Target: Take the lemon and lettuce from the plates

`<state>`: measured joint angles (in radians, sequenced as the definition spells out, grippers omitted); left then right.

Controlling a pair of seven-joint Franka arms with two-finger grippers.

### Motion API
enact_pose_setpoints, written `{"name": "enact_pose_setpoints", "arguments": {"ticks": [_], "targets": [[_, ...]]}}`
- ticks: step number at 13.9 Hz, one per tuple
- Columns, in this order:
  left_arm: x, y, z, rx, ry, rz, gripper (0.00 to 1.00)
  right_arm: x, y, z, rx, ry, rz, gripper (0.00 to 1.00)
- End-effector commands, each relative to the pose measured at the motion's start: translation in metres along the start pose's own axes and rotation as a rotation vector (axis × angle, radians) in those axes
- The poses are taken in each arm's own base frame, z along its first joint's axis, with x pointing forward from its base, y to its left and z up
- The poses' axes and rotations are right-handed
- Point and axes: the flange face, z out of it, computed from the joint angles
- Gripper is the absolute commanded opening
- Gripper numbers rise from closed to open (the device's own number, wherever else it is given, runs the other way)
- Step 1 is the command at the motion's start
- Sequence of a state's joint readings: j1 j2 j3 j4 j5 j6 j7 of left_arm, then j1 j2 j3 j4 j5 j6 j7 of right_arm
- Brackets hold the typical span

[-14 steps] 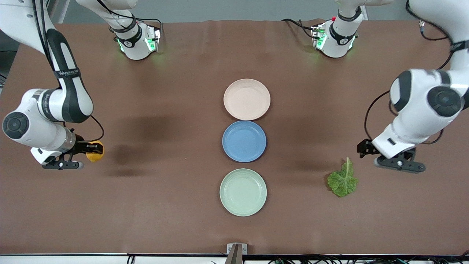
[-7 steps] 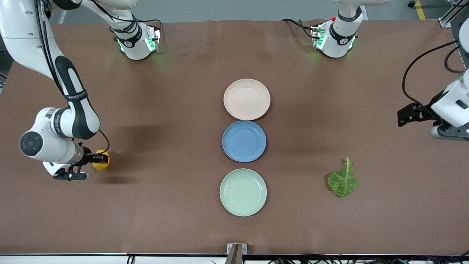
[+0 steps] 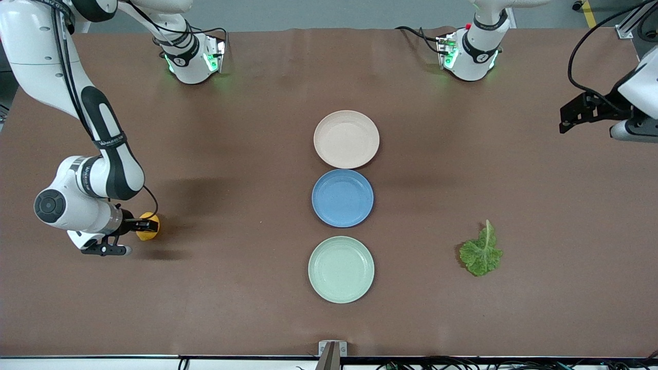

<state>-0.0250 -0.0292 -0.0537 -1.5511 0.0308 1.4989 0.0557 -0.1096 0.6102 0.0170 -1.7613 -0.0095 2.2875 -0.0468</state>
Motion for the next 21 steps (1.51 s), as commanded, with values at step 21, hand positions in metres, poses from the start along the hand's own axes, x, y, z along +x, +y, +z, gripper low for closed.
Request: {"name": "enact_pose_setpoints", "arguments": {"ticks": [21], "targets": [[-0.037,0.036,-0.014,-0.004,0.004,-0.041,1.0,-0.147,-0.065,-0.395,-0.003,0.125,0.018,1.0]]}}
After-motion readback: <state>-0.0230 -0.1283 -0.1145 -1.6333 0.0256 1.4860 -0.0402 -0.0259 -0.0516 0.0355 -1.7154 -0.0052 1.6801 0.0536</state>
